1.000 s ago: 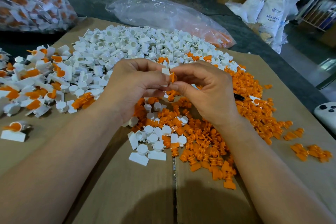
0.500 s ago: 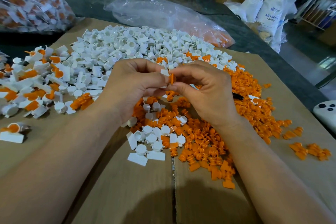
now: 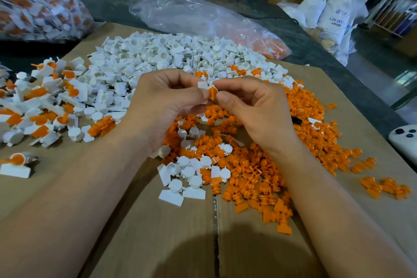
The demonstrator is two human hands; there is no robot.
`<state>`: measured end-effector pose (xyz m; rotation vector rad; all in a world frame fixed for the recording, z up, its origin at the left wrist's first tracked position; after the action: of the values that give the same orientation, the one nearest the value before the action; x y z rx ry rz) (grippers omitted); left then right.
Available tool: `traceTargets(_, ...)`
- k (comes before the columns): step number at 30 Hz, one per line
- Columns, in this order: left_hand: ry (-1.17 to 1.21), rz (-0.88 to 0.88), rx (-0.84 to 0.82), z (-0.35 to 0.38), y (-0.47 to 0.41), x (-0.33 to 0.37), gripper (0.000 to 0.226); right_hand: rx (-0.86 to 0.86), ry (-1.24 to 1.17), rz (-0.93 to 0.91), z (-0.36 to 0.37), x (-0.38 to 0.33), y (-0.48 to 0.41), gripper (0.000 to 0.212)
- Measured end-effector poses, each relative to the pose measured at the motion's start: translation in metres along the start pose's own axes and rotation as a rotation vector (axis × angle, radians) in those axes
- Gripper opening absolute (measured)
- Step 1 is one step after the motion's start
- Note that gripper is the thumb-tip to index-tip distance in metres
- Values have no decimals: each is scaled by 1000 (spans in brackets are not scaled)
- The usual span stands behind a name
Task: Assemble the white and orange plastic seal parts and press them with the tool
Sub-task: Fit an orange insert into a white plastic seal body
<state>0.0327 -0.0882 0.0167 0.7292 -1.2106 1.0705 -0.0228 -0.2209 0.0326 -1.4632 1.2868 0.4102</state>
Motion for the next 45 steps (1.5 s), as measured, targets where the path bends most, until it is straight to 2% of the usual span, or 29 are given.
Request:
traceTargets(8,-64,46,-17,3,3,1,20,-20,-108,91,-3,0,0,25)
traceTargets(21,-136,84,-33,4,5,2,17,-48,-19,94,0,2,0,25)
traceTargets(32,-78,83,-39,4,4,0,19,-35,-39,98,0,1,0,25)
traceTargets(36,13,51,-12,0,0,-2,16,87,121,111,-21,1,-5,18)
traceTargets(39,100,20,14,-3,-2,-1,15,152,349,169,-47,7,-12,6)
traceTargets(40,119,16,17,-3,-2,-1,18,121,461,210,-53,11,-14,10)
traceTargets(42,137,16,20,-3,-1,0,22,-7,666,319,-63,24,-15,30)
traceTargets(45,155,16,22,-3,-1,1,24,-148,813,413,-65,33,-14,50)
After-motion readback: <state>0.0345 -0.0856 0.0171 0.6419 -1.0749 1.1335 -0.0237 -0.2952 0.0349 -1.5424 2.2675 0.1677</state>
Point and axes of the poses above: each hand's wrist, its own y-axis away from the middle knuckle, its own z-axis out of the palm, x = y × z, the point moved 4 cm from there along -y, towards the middle knuckle, and after that the axes turned 3 degrees about x, right-handed, at the moved point
